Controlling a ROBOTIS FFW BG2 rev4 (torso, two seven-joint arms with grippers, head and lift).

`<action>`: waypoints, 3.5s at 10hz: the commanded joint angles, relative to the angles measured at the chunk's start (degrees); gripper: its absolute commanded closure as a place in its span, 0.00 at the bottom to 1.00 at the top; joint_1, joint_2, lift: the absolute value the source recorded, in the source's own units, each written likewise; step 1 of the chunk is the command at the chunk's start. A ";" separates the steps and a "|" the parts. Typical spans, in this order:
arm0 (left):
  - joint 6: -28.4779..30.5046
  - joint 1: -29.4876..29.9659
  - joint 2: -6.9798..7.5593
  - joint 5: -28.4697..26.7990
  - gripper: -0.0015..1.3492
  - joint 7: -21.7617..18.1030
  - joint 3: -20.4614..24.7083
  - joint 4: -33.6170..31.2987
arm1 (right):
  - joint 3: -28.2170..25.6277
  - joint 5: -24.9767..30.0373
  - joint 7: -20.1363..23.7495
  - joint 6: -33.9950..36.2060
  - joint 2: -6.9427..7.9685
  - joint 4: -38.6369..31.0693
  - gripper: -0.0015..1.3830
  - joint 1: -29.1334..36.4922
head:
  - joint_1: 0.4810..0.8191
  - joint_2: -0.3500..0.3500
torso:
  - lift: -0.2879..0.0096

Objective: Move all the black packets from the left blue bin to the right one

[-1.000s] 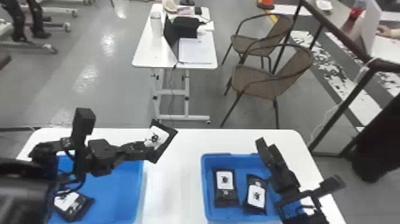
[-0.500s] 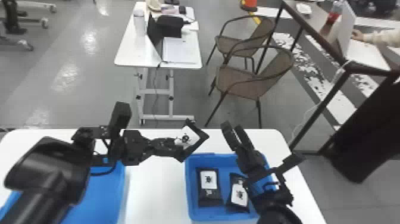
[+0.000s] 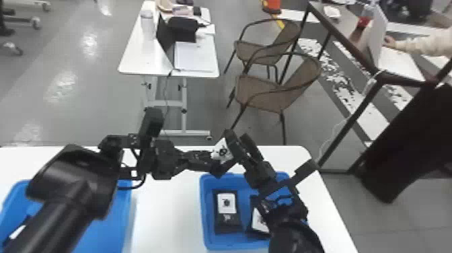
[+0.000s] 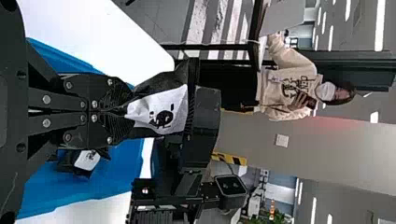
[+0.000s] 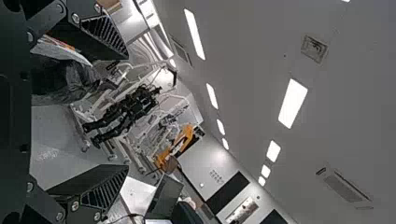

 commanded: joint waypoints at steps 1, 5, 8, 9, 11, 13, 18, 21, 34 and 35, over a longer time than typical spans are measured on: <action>0.46 -0.20 -0.27 0.69 0.89 0.36 -0.21 0.22 | 0.68 0.62 -0.01 0.20 0.05 0.24 0.15 -0.38 | 0.63 0.20 | 0.97; 0.72 -0.38 -0.53 1.48 0.89 0.71 -0.39 0.48 | 0.94 0.62 -0.01 1.78 0.05 1.21 0.93 -0.47 | 0.63 0.22 | 0.97; 1.25 0.67 -0.36 3.24 0.65 2.82 0.58 0.40 | 0.94 -1.31 0.70 1.69 0.05 1.65 0.93 -0.29 | 0.63 0.22 | 0.97; 1.34 2.08 -0.01 3.86 0.29 3.70 2.43 -0.48 | 0.76 -2.19 0.70 1.69 0.05 1.83 0.93 -0.03 | 0.63 0.23 | 0.97; 6.17 7.71 2.98 4.56 0.08 6.25 7.70 -7.95 | -3.19 -1.22 0.70 1.69 0.05 2.88 0.93 0.32 | 0.63 0.24 | 0.97; 16.10 17.81 7.73 7.63 0.00 12.67 16.05 -21.84 | -7.85 -0.25 0.70 1.69 0.05 6.22 0.93 1.38 | 0.63 0.29 | 0.97; 20.94 31.61 9.66 4.21 0.02 11.26 37.14 -34.85 | -12.33 -0.78 -1.59 -3.05 0.05 14.04 0.02 1.99 | 0.63 0.51 | 0.97; 29.11 30.73 8.43 -6.08 0.21 4.05 42.51 -34.85 | -12.68 -1.57 -1.59 -2.70 0.05 10.26 0.15 3.66 | 0.63 0.57 | 0.97; 38.52 23.88 6.23 -23.48 0.23 9.33 38.46 -21.49 | -12.68 -3.16 -0.97 -0.86 0.05 9.91 0.15 5.51 | 0.63 0.69 | 0.97; 37.02 22.56 6.85 -22.78 0.23 10.20 36.88 -18.41 | -12.59 -3.16 -0.89 -0.86 0.05 10.09 0.15 5.51 | 0.63 0.68 | 0.97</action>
